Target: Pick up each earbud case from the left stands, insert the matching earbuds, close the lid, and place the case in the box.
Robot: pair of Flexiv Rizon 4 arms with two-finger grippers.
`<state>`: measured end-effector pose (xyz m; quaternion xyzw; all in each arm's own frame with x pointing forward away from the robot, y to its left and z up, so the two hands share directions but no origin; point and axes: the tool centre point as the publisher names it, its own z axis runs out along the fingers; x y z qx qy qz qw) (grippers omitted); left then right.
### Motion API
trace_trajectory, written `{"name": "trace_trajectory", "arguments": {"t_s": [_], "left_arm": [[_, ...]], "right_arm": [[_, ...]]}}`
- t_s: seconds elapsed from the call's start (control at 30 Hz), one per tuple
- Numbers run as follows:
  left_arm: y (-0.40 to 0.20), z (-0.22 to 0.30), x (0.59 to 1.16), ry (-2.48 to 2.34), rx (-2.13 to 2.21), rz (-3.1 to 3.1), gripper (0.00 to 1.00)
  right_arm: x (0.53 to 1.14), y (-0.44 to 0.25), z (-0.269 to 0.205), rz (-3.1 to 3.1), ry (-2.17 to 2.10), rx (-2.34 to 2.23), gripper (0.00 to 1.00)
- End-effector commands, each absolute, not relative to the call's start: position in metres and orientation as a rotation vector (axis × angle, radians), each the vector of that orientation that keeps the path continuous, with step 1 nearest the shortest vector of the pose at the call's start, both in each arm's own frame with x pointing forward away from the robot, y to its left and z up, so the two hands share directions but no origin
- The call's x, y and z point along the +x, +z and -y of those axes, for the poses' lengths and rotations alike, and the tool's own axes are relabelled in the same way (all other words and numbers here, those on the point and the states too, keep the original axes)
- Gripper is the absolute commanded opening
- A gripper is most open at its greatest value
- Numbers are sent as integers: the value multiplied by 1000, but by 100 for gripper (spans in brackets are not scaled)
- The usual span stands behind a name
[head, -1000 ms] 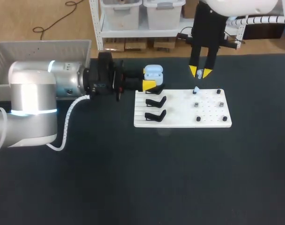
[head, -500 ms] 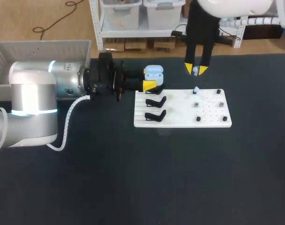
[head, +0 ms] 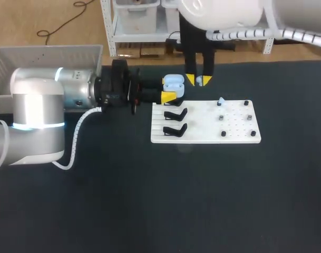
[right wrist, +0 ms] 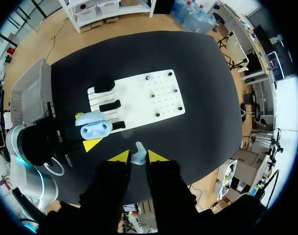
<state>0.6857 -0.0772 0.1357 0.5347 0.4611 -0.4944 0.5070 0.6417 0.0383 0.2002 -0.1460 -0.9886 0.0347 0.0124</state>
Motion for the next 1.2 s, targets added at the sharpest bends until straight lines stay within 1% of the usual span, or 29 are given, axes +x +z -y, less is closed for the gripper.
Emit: {"name": "trace_trajectory", "arguments": {"t_s": [0.03,0.63,1.2], "left_arm": [[134,79,689,-1199,1294,-1107,0],[134,81,692,-1197,1293,-1104,0],[134,81,692,-1197,1293,-1104,0]], "right_arm": [[645,201,-46,3067,114,-452,0],[659,194,-76,3033,80,-400,0],[669,183,-79,3014,89,-389,0]]}}
